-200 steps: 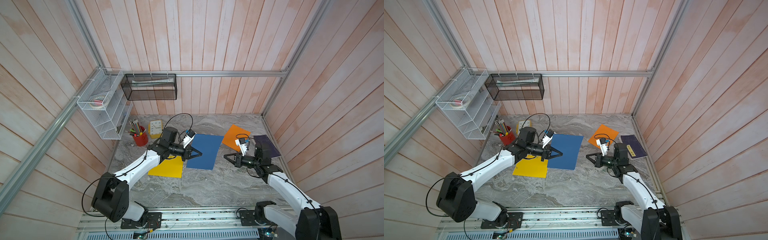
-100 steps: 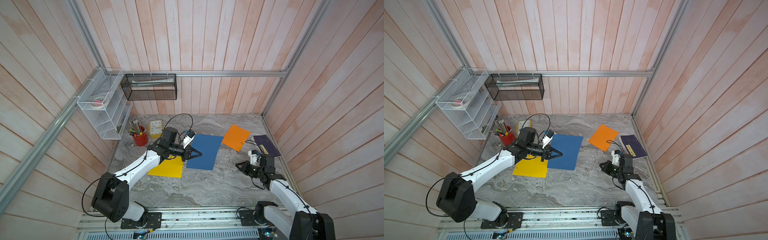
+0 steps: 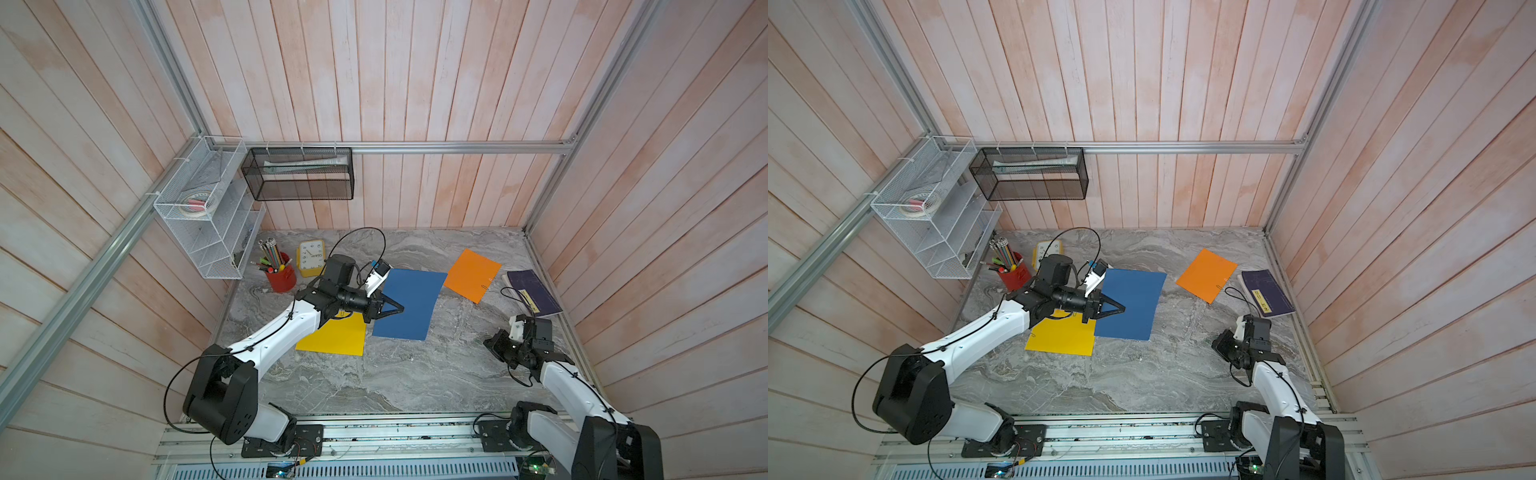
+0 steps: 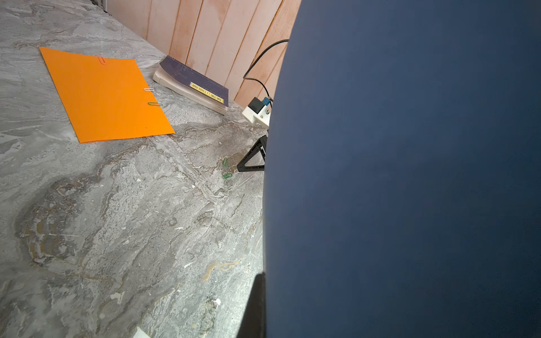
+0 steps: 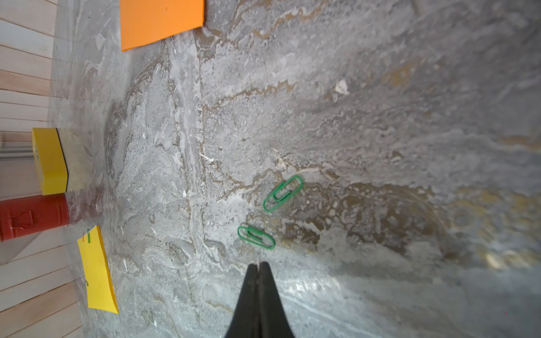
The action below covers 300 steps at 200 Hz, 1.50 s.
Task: Unclip the paperclips from the documents
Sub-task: Place the paper clip at the center of the board, then place the document at the center of the board.
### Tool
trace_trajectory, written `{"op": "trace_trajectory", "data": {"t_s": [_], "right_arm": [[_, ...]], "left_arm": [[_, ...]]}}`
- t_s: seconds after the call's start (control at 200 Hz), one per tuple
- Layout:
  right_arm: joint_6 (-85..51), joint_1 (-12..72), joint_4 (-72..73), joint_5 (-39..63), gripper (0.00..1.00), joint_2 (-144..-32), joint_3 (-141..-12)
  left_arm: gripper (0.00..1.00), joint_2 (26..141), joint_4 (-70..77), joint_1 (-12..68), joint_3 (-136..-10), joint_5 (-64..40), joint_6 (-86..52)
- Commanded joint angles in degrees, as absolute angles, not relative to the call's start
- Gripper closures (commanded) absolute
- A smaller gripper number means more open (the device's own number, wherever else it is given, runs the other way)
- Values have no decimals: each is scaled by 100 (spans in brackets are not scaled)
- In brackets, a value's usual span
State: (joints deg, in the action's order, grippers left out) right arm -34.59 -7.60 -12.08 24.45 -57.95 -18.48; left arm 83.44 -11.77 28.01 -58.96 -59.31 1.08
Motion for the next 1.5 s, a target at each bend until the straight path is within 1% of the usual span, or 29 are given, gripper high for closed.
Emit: {"op": "trace_trajectory", "data": {"t_s": [0.0, 0.165, 0.295, 0.405, 0.49, 0.595, 0.695, 0.895, 1.025, 1.105, 1.335, 1.495], "right_arm": [[-3507, -781, -1368, 2160, 93, -5868, -1800], [-3483, -782, -1441, 2024, 82, -5898, -1845], [-3507, -782, -1468, 1978, 76, -5880, -1859], [-3473, -779, -1541, 1952, 75, -5850, -1903], [-3432, -778, -1627, 1951, 72, -5746, -1997], [-3327, -711, -1762, 2024, 67, -5601, -2199], [-3213, -419, -1929, 2022, 61, -5595, -2455], [-3199, 349, -2086, 1933, 47, -5622, -2856], [-3217, 612, -2092, 1985, 36, -5547, -2983], [-3258, 734, -2053, 2062, 32, -5475, -2999], [-3440, 1005, -1831, 2227, 28, -5357, -2928], [-3489, 1124, -1749, 2281, 28, -5371, -2961]], "left_arm": [[100, 8332, -1180, 2772, -5848, -5867, 193], [100, 8340, -1203, 2769, -5836, -5843, 202], [100, 8347, -1198, 2772, -5845, -5828, 202], [100, 8373, -1203, 2775, -5858, -5801, 193], [100, 8408, -1195, 2777, -5879, -5686, 155], [100, 8532, -1132, 2805, -5955, -5437, 24], [100, 8744, -1045, 2825, -6144, -5185, -109], [100, 9541, -1357, 2817, -6998, -4366, -121], [100, 10230, -1501, 2731, -7581, -4131, -146], [100, 10589, -1398, 2645, -7819, -4072, -246], [100, 11710, -1144, 2196, -8759, -3788, -733], [100, 12658, -1728, 1925, -9912, -3431, -720]]}}
